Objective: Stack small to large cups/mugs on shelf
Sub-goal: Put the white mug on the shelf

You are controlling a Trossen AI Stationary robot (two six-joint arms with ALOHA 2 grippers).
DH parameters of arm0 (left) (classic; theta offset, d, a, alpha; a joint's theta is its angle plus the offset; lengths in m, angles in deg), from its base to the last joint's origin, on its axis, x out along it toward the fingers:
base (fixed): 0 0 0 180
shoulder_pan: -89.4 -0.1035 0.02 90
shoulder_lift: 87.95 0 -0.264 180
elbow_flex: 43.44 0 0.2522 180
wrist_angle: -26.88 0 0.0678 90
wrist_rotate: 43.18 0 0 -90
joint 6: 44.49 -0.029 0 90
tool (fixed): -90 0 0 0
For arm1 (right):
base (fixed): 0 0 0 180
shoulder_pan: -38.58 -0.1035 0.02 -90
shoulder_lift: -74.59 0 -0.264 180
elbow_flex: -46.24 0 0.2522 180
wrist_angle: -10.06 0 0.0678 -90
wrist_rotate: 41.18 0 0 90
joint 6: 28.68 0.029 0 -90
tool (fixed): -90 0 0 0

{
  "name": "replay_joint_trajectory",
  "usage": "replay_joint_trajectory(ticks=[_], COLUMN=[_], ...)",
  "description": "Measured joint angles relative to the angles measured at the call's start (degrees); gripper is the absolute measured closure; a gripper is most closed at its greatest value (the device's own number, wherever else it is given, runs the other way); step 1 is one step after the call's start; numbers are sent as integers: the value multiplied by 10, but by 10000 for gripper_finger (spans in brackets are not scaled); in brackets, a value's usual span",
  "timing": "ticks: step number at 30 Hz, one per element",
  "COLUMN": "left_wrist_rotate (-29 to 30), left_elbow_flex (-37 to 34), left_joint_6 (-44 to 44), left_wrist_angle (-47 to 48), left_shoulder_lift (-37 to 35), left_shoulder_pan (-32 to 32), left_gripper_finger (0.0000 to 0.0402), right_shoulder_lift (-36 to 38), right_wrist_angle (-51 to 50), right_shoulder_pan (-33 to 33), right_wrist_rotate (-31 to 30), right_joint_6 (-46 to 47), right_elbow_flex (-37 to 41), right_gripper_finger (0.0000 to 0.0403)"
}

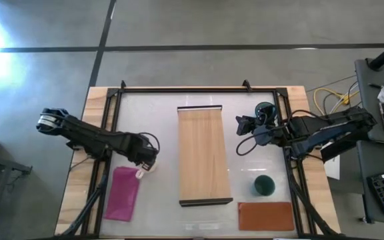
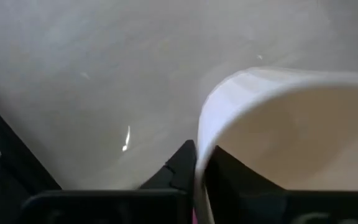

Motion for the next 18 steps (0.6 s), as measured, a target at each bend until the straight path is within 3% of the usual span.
replay_joint_trajectory(ticks=[6, 13, 18], left_wrist_rotate=[9, 25, 56], left_elbow_flex=[44, 233, 374], left_joint_6=[-128, -329, -471], left_wrist_angle=[7, 69, 101], left_shoulder_lift=[-27, -39, 18], left_shoulder_pan=[-48, -99, -138], left_gripper_finger=[400, 401, 401], right_shoulder_lift=[3, 8, 7], right_wrist_angle=[-1, -3, -20], right_shoulder_pan=[0, 5, 12], right_wrist_rotate=[1, 3, 36], right_joint_6=[1, -1, 1], right_elbow_flex=[0, 0, 0], right_gripper_finger=[230, 230, 230])
